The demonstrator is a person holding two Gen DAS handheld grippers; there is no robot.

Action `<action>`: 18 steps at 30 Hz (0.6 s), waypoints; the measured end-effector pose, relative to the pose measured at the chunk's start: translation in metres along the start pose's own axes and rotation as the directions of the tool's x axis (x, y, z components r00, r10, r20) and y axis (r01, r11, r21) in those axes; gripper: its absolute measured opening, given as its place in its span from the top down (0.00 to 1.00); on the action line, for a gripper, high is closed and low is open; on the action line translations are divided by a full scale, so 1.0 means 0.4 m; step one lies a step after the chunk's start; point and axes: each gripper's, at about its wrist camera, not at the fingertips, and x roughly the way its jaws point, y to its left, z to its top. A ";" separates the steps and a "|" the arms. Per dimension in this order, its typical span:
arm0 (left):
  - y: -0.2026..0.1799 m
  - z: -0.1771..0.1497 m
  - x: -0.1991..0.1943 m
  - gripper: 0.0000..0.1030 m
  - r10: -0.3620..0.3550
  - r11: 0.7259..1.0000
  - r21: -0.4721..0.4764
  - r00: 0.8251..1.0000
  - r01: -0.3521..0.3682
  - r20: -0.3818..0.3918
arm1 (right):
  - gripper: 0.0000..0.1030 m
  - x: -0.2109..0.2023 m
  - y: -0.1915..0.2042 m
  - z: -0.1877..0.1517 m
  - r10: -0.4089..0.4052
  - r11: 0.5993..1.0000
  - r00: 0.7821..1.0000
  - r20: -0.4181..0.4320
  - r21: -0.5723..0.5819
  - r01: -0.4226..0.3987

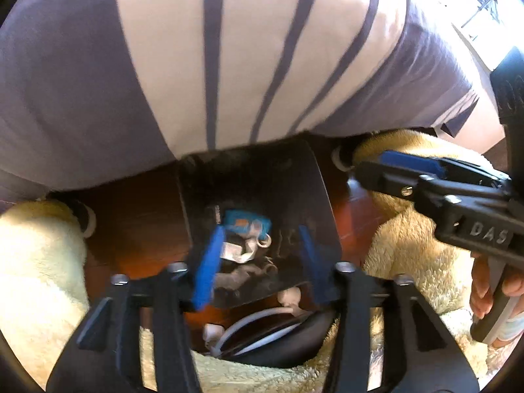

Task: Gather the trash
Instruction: 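Lower the tissue and wipes pack into the black bin and open both tools, then raise both open tools back over the remaining items on the bed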

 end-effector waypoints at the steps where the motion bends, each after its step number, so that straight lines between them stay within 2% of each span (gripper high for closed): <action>1: 0.006 0.010 -0.022 0.38 0.013 1.000 0.004 1.000 -0.014 0.023 | 0.26 -0.027 -0.004 0.010 -0.016 1.000 0.999 0.042 0.003 0.016; 2: 0.012 0.017 -0.042 0.29 0.025 1.000 0.006 0.998 -0.026 0.049 | 0.14 -0.041 -0.010 0.016 -0.030 1.000 0.997 0.073 0.006 0.030; 3: 0.013 0.026 -0.068 0.23 0.038 0.999 0.008 0.996 -0.039 0.080 | 0.09 -0.060 -0.015 0.024 -0.045 0.999 0.993 0.108 0.009 0.045; 4: 0.016 0.038 -0.094 0.21 0.049 0.999 0.009 0.993 -0.051 0.111 | 0.05 -0.089 -0.018 0.036 -0.062 0.998 0.986 0.156 0.009 0.061; 6: 0.015 0.058 -0.143 0.14 0.077 0.997 0.007 0.983 -0.079 0.168 | 0.04 -0.121 -0.028 0.063 -0.075 0.997 0.978 0.193 0.007 0.076; 8: 0.022 0.080 -0.188 0.13 0.096 0.995 0.002 0.972 -0.099 0.216 | 0.04 -0.157 -0.035 0.093 -0.087 0.996 0.969 0.233 0.008 0.088; 18: 0.075 0.234 -0.327 0.12 0.190 0.981 -0.029 0.910 -0.193 0.369 | 0.04 -0.259 -0.043 0.272 -0.127 0.991 0.916 0.380 0.001 0.137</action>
